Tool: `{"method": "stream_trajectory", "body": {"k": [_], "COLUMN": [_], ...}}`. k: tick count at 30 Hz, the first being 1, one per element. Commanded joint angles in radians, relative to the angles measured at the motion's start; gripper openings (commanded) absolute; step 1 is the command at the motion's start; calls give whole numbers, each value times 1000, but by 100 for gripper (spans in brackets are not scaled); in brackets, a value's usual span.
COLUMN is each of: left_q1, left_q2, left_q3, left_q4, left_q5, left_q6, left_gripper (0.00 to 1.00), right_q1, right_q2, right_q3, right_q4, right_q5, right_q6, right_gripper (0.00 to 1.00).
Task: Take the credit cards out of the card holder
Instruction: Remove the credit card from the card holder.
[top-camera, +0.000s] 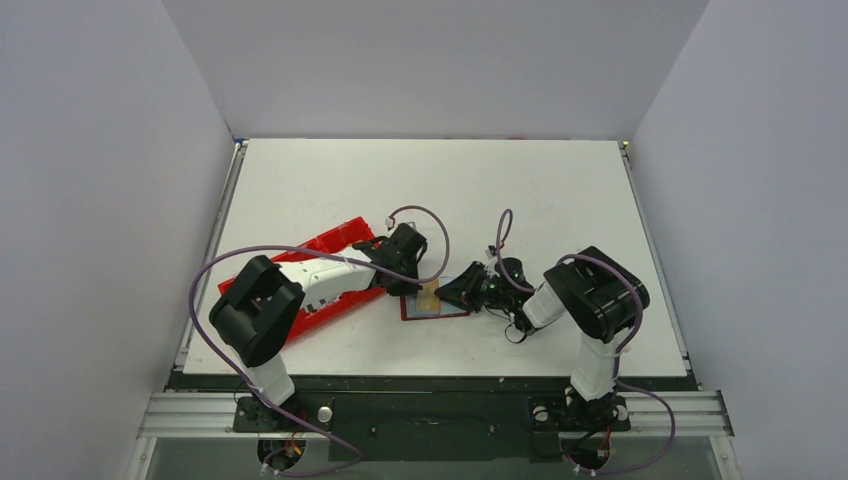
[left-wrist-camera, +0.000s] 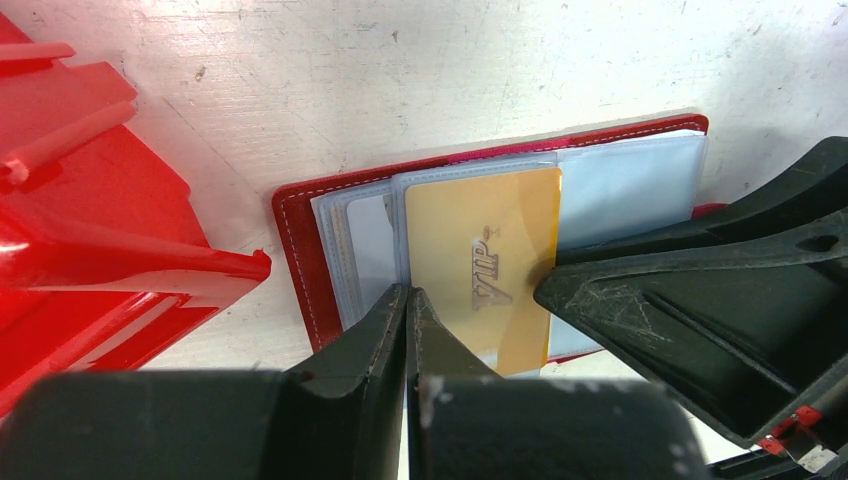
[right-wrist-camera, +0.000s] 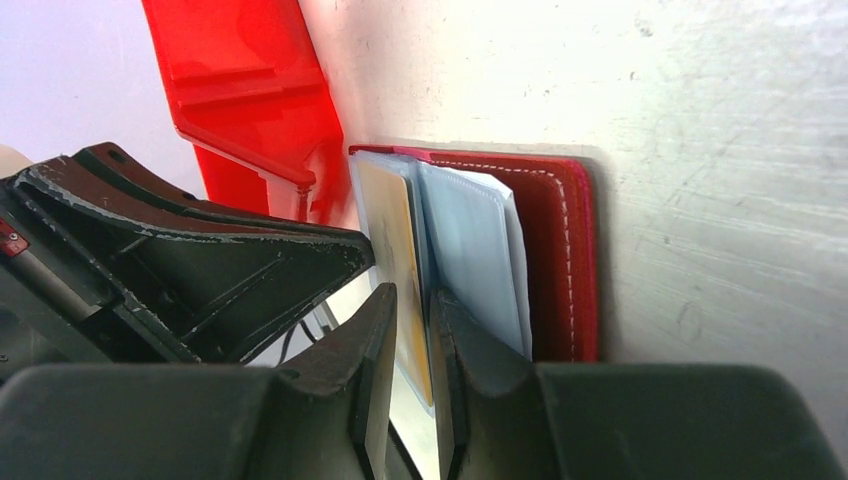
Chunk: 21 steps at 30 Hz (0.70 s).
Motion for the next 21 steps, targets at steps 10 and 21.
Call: {"method": "stream_trajectory", "body": {"k": [10,21], "left_q1": [-8,-8], "left_q2": [69,71], "left_q3": [-18,-18], "left_q4": [-58,-69], "left_q5": [-21,-24], "left_q6": [-1,-3], "left_gripper": [0,0], "right_q1": [-18,-37], "right_q2": [51,46], "right_q3": [-37,-52], "right_q4": [230,240], "right_q5": [-17,-11], "right_q6": [89,89], "right_gripper": [9,0]}}
